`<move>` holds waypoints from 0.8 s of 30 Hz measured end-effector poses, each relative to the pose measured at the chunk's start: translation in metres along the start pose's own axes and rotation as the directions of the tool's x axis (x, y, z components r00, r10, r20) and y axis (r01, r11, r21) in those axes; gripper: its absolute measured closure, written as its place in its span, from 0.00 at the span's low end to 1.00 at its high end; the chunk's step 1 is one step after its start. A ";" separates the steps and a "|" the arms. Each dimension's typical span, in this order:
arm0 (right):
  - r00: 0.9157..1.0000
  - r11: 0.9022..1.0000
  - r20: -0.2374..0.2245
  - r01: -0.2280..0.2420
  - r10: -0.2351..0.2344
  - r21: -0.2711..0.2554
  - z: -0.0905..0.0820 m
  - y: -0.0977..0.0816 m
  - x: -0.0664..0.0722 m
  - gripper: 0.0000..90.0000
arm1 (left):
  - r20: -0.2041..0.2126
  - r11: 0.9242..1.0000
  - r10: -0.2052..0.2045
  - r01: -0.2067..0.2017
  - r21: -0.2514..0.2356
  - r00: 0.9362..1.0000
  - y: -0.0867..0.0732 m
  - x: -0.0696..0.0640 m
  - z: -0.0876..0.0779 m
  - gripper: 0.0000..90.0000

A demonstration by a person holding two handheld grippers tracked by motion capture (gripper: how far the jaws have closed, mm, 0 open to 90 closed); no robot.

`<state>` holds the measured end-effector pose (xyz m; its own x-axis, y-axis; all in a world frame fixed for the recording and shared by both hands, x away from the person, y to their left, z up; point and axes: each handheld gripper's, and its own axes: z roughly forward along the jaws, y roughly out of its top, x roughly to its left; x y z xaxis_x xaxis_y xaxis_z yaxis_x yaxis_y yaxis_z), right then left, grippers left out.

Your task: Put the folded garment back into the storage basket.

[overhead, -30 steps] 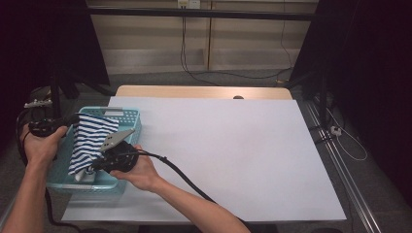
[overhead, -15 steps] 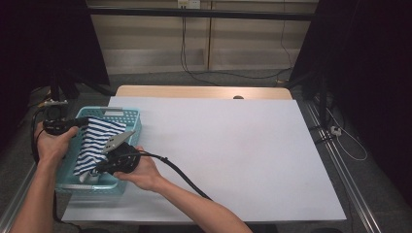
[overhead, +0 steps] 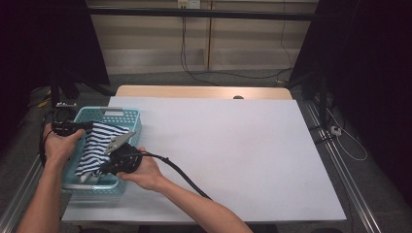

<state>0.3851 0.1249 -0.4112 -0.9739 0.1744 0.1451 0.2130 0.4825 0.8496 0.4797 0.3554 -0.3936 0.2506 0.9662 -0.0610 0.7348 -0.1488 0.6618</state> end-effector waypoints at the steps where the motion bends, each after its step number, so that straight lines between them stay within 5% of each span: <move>1: 1.000 1.000 -0.004 0.003 -0.003 0.009 0.000 -0.001 -0.001 0.95 | -0.004 0.999 -0.039 0.039 -0.017 0.999 -0.001 -0.003 0.003 0.94; 5: 1.000 1.000 -0.002 0.003 -0.003 0.031 0.000 -0.003 -0.002 0.95 | 0.003 1.000 -0.030 0.030 -0.006 1.000 -0.001 -0.004 0.007 0.94; 6: 1.000 0.999 0.002 0.005 -0.005 0.037 -0.002 -0.004 -0.004 0.95 | -0.005 0.996 -0.086 0.086 -0.034 0.996 -0.001 -0.008 0.011 0.94; 7: 1.000 0.999 0.002 0.005 -0.005 0.037 -0.002 -0.004 -0.004 0.95 | -0.007 1.000 -0.011 0.011 0.026 1.000 -0.002 -0.003 0.009 0.94; 10: 1.000 1.000 -0.008 0.000 0.000 0.031 -0.003 -0.003 -0.005 0.94 | -0.009 0.999 -0.042 0.042 0.018 0.999 -0.001 -0.007 0.014 0.94; 11: 1.000 0.999 -0.007 -0.004 0.005 0.042 -0.004 -0.003 -0.005 0.93 | 0.001 0.998 0.017 -0.017 0.068 1.000 0.000 -0.004 0.011 0.94; 13: 1.000 0.999 -0.007 -0.004 0.005 0.051 -0.004 -0.003 -0.005 0.92 | -0.007 0.997 -0.082 0.082 -0.017 0.997 -0.001 -0.013 0.018 0.94; 14: 1.000 0.999 -0.005 -0.009 0.009 0.053 -0.004 -0.003 -0.004 0.92 | -0.023 0.999 -0.023 0.024 0.038 0.999 -0.001 -0.010 0.017 0.94; 17: 1.000 0.999 -0.009 -0.001 0.001 0.050 -0.005 -0.003 -0.005 0.90 | -0.022 0.997 -0.073 0.073 -0.015 0.997 -0.002 -0.015 0.024 0.94; 19: 1.000 0.998 -0.006 -0.001 0.002 0.055 -0.005 -0.002 -0.004 0.90 | -0.018 0.997 0.030 -0.029 0.072 0.999 -0.001 -0.008 0.021 0.94; 21: 1.000 0.998 -0.010 -0.001 0.001 0.055 -0.006 -0.002 -0.004 0.88 | -0.006 0.998 -0.026 0.027 0.049 1.000 -0.003 -0.012 0.025 0.94; 22: 1.000 0.998 -0.015 -0.001 0.002 0.060 -0.006 -0.002 -0.004 0.87 | -0.016 0.998 -0.021 0.022 0.054 1.000 -0.003 -0.013 0.027 0.92; 23: 1.000 0.998 -0.015 -0.001 0.002 0.060 -0.006 -0.002 -0.004 0.87 | -0.008 0.993 0.046 -0.045 0.112 0.999 -0.002 -0.009 0.025 0.92; 24: 1.000 0.998 -0.016 0.000 0.001 0.062 -0.006 -0.002 -0.004 0.85 | -0.014 0.995 0.033 -0.031 0.091 0.999 -0.003 -0.010 0.027 0.90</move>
<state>0.3879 0.1177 -0.4104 -0.9749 0.1607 0.1538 0.2170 0.5346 0.8168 0.4922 0.3409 -0.4147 0.2657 0.9636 -0.0291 0.7809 -0.1974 0.5927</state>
